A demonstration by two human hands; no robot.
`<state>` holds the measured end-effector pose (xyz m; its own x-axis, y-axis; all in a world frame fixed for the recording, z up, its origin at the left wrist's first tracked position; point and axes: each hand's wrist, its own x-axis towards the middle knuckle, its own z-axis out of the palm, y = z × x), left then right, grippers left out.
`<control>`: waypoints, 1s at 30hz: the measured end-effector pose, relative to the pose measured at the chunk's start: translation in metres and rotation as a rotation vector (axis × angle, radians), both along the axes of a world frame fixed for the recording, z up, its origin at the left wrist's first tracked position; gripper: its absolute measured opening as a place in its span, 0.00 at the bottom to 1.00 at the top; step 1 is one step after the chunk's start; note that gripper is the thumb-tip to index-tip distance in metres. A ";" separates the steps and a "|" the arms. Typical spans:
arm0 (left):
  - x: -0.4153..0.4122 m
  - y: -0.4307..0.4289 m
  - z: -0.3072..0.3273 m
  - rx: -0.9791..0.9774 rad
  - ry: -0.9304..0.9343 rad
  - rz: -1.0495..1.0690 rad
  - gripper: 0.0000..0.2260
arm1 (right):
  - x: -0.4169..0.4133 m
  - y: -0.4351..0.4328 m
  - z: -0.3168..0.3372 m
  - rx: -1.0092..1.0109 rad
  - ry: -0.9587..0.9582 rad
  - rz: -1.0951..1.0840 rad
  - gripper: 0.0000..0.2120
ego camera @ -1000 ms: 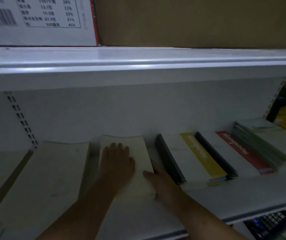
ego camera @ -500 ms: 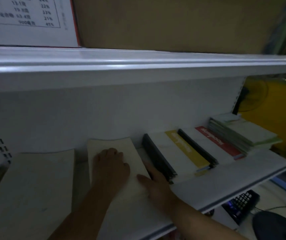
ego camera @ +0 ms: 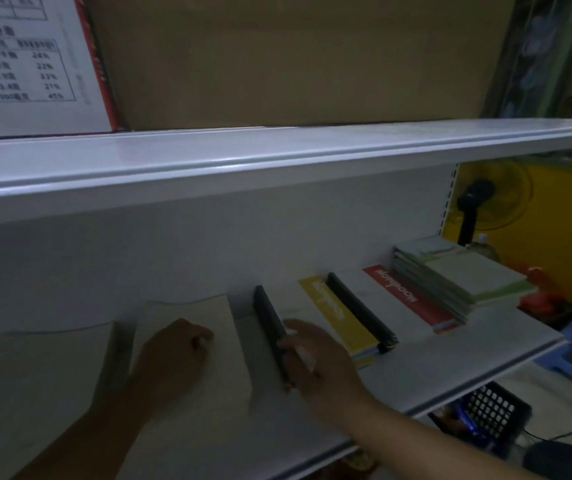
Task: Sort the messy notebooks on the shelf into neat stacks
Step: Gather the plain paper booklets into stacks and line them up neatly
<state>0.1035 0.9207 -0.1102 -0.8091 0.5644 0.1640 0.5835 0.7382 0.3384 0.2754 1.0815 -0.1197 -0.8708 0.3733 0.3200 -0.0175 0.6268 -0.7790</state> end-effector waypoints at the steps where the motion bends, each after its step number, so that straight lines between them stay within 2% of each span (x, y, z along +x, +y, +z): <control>1: 0.004 0.005 0.011 -0.082 -0.040 0.024 0.11 | -0.001 0.023 0.007 0.031 -0.009 -0.037 0.10; 3: 0.022 0.025 0.033 -0.115 -0.119 0.045 0.11 | -0.009 0.067 0.012 0.152 -0.089 -0.085 0.14; 6: 0.064 0.080 0.043 0.158 -0.398 0.055 0.11 | -0.028 0.107 0.004 0.354 -0.328 -0.014 0.27; 8: 0.075 0.115 0.025 0.302 -0.532 0.167 0.11 | -0.037 0.112 -0.006 0.498 -0.469 0.044 0.25; 10: 0.073 0.136 0.005 0.416 -0.640 0.320 0.08 | -0.040 0.111 -0.019 0.598 -0.480 0.043 0.26; 14: 0.067 0.156 -0.001 0.665 -0.881 0.512 0.11 | -0.044 0.118 -0.038 0.584 -0.326 0.013 0.40; 20: 0.052 0.154 0.011 0.792 -0.993 0.651 0.18 | -0.037 0.116 -0.037 0.481 -0.233 -0.010 0.36; 23: 0.053 0.156 0.014 0.845 -1.023 0.619 0.20 | -0.035 0.120 -0.034 0.412 -0.237 -0.023 0.40; 26: 0.059 0.162 0.017 0.838 -1.096 0.528 0.16 | -0.034 0.123 -0.034 0.412 -0.226 -0.008 0.40; 28: 0.060 0.162 0.012 0.811 -1.091 0.513 0.16 | -0.034 0.122 -0.032 0.416 -0.273 0.008 0.40; 30: 0.060 0.159 0.004 0.830 -1.058 0.515 0.17 | -0.035 0.120 -0.030 0.388 -0.346 0.022 0.37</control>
